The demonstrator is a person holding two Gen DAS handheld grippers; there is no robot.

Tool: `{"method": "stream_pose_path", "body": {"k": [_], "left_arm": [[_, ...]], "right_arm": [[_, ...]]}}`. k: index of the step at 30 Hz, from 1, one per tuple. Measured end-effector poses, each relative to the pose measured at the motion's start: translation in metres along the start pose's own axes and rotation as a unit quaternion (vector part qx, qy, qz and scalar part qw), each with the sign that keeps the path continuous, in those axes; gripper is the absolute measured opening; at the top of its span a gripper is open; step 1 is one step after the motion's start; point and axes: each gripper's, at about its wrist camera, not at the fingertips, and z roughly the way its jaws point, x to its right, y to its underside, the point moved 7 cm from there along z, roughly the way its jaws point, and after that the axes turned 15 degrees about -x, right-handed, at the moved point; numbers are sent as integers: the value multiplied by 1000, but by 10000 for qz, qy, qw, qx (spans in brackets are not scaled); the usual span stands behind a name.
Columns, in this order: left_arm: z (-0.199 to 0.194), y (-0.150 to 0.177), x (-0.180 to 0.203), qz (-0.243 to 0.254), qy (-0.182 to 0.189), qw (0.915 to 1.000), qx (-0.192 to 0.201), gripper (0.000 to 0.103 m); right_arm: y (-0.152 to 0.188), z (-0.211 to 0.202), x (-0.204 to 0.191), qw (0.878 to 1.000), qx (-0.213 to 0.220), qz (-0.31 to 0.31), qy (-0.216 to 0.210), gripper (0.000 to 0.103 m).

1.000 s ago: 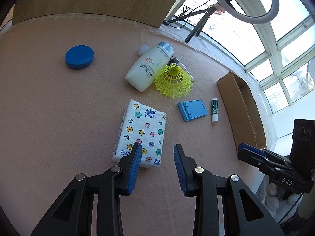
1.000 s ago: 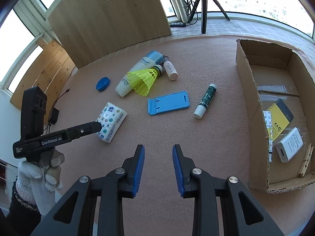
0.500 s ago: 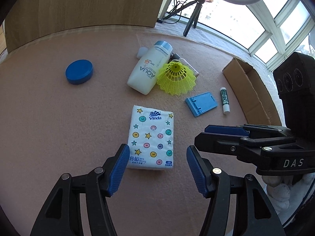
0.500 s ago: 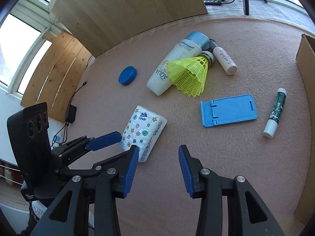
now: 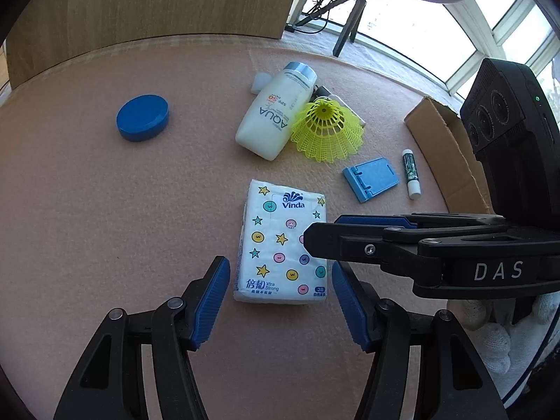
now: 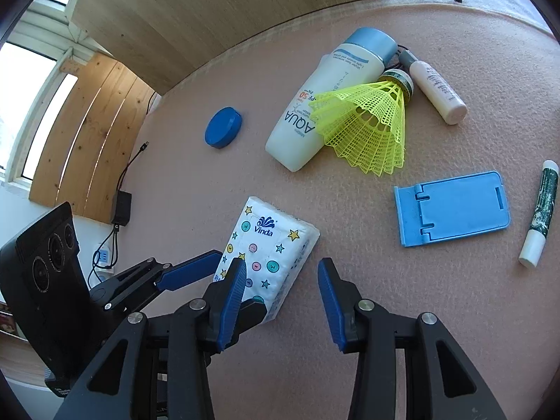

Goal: Organize objects
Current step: 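Lower the left tool onto the Vinda tissue pack and grasp it, then carry the tissue pack into the cardboard box and release it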

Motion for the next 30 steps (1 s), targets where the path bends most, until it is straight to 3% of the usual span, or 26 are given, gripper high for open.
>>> {"method": "stream_pose_path", "body": {"k": [7,10,18,30], "left_arm": [[5,1,8,48,94,9999,-44,63],[7,2,14,70,120,9999,-49,54],[-3,1,33,186,-3,9998,109,51],[-22,-33,115,796,-44,9957,465,51]], "right_arm": [[1,1,5,9999,-61,48,-63,39],[1,1,3,9999,-61,4,-111,35],[6,-11,4,9999,76,-67,0,29],[24,-88,35,9972,746,-5,85,29]]}}
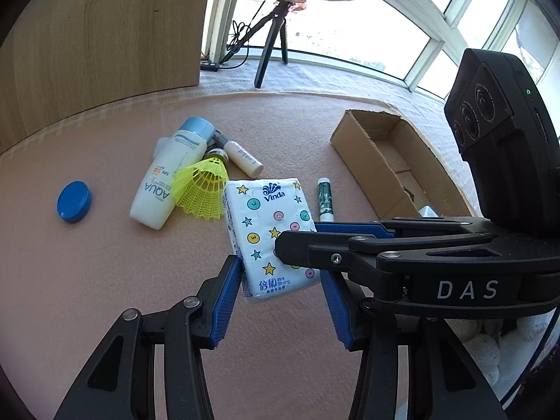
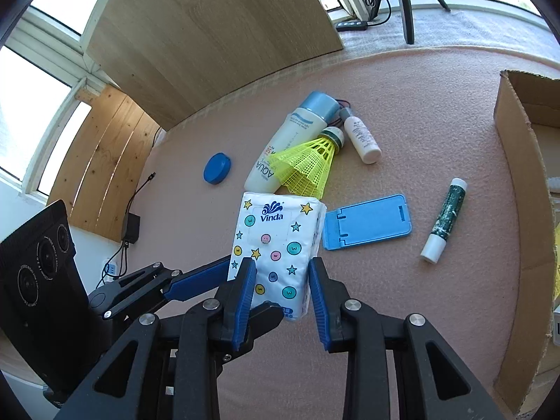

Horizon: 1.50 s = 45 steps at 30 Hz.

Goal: Organize objects
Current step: 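Carry the tissue pack into the cardboard box and release it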

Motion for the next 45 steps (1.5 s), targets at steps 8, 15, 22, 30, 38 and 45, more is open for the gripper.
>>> {"method": "stream_pose_path", "body": {"k": [8,15,22,30,38,45], "left_arm": [[14,-48,71,505,165,9985,118,51],[35,-83,133,896,264,9955,129,51],[62,-112,178,1069,338,9937,80,51],[83,-127,204,1150,436,9924,4,51],[88,-130,210,1217,332,9920,-52,76],[83,-124,209,1270,209,9917,0,80]], "right_arm": [[-3,-64,48,9978,548,179,315,29],[-6,-108,102,9937,855,387,607,29],[-10,-135,148,9894,1037,611,807,29],[-8,-147,182,9870,1077,740,937,29],[-3,-153,190,9852,1075,743,1112,33],[-1,-163,193,9768,1323,872,1438,65]]}}
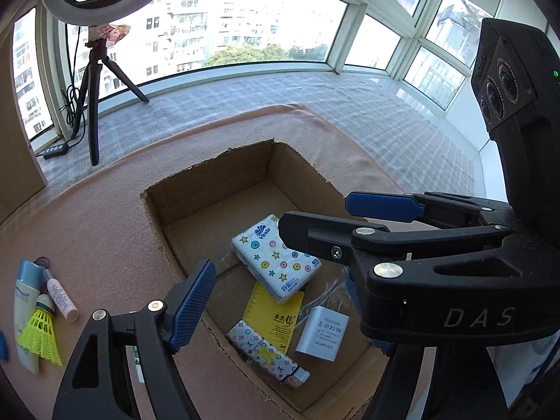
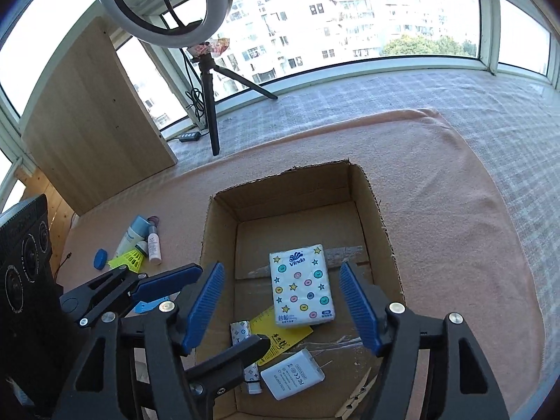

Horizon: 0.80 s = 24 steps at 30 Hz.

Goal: Organize objects
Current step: 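Carry the tissue pack into the cardboard box and release it, then move the left tool out of the box toward the AQUA sunscreen bottle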

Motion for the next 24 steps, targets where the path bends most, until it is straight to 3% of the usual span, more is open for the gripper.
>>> {"method": "stream_pose_path", "body": {"k": [13,24], "left_arm": [[-25,26,-24,-178,-102,9997,92,80],[-63,63,-103,-837,-477,9951,201,79]], "right_arm": [[11,-1,-10,9992,-70,145,-375,65],[17,-1,-46,9979,-77,-46,-646,65]]}}
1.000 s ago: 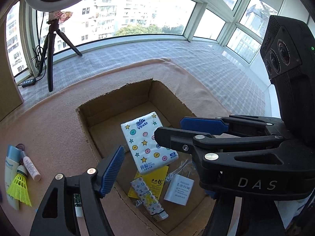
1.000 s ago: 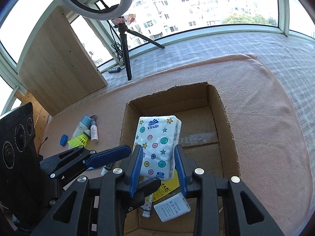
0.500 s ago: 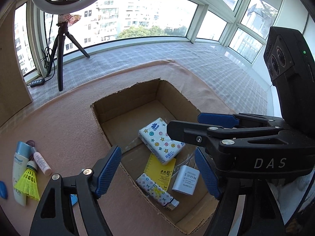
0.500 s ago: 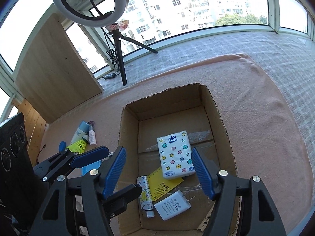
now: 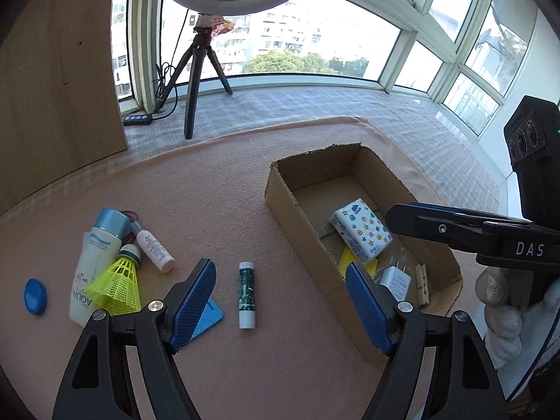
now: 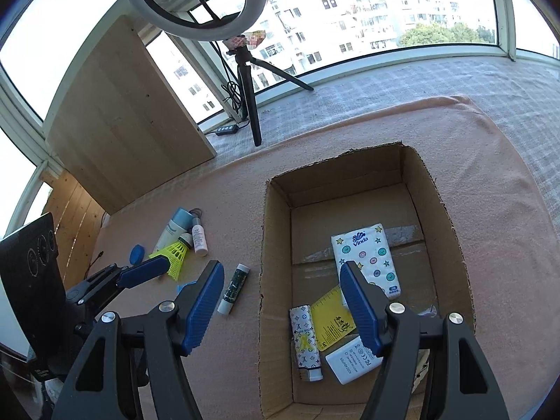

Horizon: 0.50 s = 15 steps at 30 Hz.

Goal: Organize objects
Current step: 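Move the left tool out of the box toward the AQUA sunscreen bottle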

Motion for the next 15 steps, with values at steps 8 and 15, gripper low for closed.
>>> {"method": "stream_pose_path", "body": {"k": [8,15], "left_arm": [[-16,19,-80,-674,-314,9972,27,79],[-25,27,-135,-1126,-458,9926,25,76]], "right_arm": [[13,9,-28,9997,-63,-63,-230,65],[26,16,-44,9992,-148,-62,-358,65]]}}
